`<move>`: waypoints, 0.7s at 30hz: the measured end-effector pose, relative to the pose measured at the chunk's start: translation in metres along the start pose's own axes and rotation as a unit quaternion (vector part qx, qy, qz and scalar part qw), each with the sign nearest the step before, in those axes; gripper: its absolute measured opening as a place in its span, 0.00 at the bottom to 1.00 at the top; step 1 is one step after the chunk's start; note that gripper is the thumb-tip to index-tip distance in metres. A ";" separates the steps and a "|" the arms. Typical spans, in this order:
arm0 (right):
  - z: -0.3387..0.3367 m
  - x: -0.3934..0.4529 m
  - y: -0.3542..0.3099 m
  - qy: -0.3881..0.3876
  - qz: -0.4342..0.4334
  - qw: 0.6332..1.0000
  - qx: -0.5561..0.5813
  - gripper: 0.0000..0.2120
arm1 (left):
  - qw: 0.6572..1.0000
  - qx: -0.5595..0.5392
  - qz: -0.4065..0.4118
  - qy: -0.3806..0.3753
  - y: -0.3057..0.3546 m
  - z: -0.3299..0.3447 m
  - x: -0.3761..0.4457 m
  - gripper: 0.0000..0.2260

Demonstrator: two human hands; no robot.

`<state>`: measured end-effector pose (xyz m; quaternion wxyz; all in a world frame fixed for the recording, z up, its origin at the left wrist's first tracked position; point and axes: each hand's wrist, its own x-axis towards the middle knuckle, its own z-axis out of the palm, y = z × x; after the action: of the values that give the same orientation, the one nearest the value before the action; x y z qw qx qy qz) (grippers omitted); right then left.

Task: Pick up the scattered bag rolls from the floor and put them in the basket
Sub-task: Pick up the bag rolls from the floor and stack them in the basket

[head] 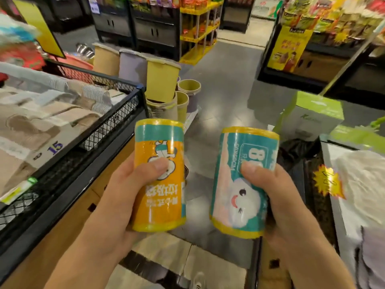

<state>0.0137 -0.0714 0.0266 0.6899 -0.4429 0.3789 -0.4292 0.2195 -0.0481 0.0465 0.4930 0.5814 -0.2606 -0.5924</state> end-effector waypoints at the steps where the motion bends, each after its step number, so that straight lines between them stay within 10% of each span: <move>1: -0.009 0.012 -0.003 -0.004 -0.008 1.000 -0.009 0.28 | 0.998 -0.007 0.051 0.041 -0.002 -0.002 0.017 0.17; 4: -0.024 0.055 -0.020 -0.017 0.005 1.000 -0.024 0.29 | 0.992 -0.061 0.081 0.077 0.008 0.020 0.039 0.03; 11: -0.049 0.164 -0.026 -0.050 0.036 0.997 -0.050 0.30 | 0.988 -0.077 0.090 0.098 0.025 0.021 0.129 0.44; 21: -0.013 0.342 -0.025 -0.150 0.106 0.977 -0.110 0.20 | 0.970 -0.165 0.142 0.105 0.055 -0.021 0.243 0.33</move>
<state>0.1137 -0.3985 -0.0030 0.7273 -0.5328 0.3611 -0.2381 0.2945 -0.2782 -0.0141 0.6859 0.5081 -0.1859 -0.4867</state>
